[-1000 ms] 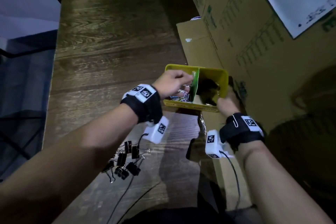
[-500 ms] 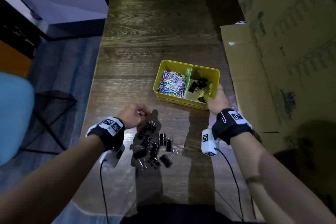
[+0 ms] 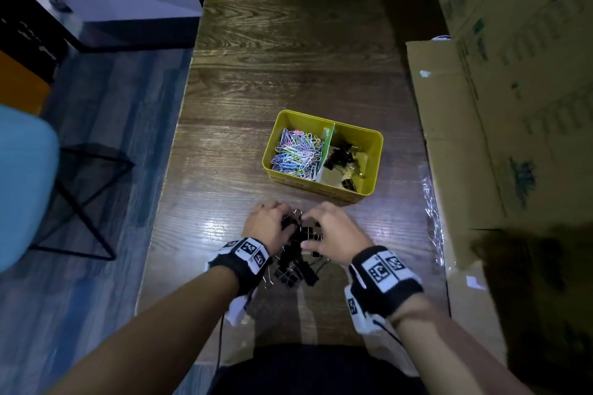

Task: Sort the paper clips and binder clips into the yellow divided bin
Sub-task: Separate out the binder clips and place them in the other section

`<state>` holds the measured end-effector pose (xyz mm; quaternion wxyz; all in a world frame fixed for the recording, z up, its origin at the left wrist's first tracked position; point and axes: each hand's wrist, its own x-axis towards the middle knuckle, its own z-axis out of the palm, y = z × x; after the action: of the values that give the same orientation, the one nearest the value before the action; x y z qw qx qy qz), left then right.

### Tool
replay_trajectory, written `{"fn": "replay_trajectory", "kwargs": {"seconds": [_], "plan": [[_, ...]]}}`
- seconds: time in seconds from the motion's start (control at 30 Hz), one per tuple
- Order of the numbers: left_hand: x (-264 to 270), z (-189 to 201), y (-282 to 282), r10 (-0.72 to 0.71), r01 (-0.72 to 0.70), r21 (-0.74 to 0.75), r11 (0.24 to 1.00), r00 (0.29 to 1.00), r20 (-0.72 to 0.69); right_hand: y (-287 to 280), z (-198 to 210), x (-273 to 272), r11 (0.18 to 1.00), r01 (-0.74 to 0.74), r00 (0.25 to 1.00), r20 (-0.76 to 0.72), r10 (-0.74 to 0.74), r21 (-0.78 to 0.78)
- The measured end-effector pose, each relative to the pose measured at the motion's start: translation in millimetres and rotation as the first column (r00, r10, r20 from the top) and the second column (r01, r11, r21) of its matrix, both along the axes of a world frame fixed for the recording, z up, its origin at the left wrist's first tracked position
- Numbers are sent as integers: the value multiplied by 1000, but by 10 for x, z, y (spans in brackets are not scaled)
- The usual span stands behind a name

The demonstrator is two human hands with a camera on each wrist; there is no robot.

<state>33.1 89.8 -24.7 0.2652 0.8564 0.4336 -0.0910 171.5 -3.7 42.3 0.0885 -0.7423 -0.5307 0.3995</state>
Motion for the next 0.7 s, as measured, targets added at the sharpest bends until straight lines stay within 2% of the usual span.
{"fn": "replay_trajectory", "kwargs": {"seconds": [0.03, 0.1, 0.17, 0.2, 0.23, 0.27, 0.33, 0.4, 0.43, 0.5, 0.53, 0.57, 0.63, 0.67, 0.7], "plan": [[2, 18, -8, -16, 17, 26, 1000, 1000, -21, 15, -89, -41, 997, -51, 998, 24, 52, -54], [-24, 43, 45, -23, 24, 77, 997, 999, -23, 51, -227, -108, 995, -90, 989, 110, 95, -51], [-105, 81, 141, 51, -56, 45, 997, 994, 95, 69, -318, -166, 993, -112, 978, 174, 119, -49], [-161, 94, 199, 140, -133, -49, 990, 966, 217, 67, -349, -186, 993, -107, 973, 199, 114, -43], [-207, 140, 244, 268, -216, -186, 959, 904, 334, 60, -366, -201, 994, -101, 972, 210, 106, -36], [-249, 170, 288, 406, -279, -333, 901, 813, 418, 53, -379, -203, 995, -93, 975, 199, 97, -27], [-305, 271, 338, 677, -330, -626, 706, 573, 461, 43, -377, -175, 999, -45, 989, 138, 46, -8], [-351, 382, 382, 848, -203, -846, 492, 332, 414, 28, -357, -108, 999, 34, 997, 74, -35, 13], [-375, 428, 394, 896, -116, -909, 400, 257, 362, 15, -342, -70, 996, 85, 996, 22, -86, 19], [-416, 484, 392, 943, 51, -963, 264, 196, 269, -21, -297, -4, 968, 247, 957, -166, -237, 40], [-433, 495, 382, 951, 109, -967, 229, 188, 246, -44, -266, 27, 926, 375, 888, -303, -345, 44], [-436, 504, 366, 955, 140, -968, 207, 186, 231, -64, -228, 61, 855, 517, 769, -449, -454, 21], [-404, 526, 334, 956, 114, -976, 185, 208, 206, -117, -171, 138, 682, 720, 410, -712, -570, -132], [-371, 527, 327, 949, 37, -978, 207, 236, 209, -141, -175, 177, 618, 752, 239, -780, -579, -229], [-346, 515, 335, 924, -65, -960, 272, 295, 242, -168, -169, 224, 584, 756, 134, -804, -580, -295]]}}
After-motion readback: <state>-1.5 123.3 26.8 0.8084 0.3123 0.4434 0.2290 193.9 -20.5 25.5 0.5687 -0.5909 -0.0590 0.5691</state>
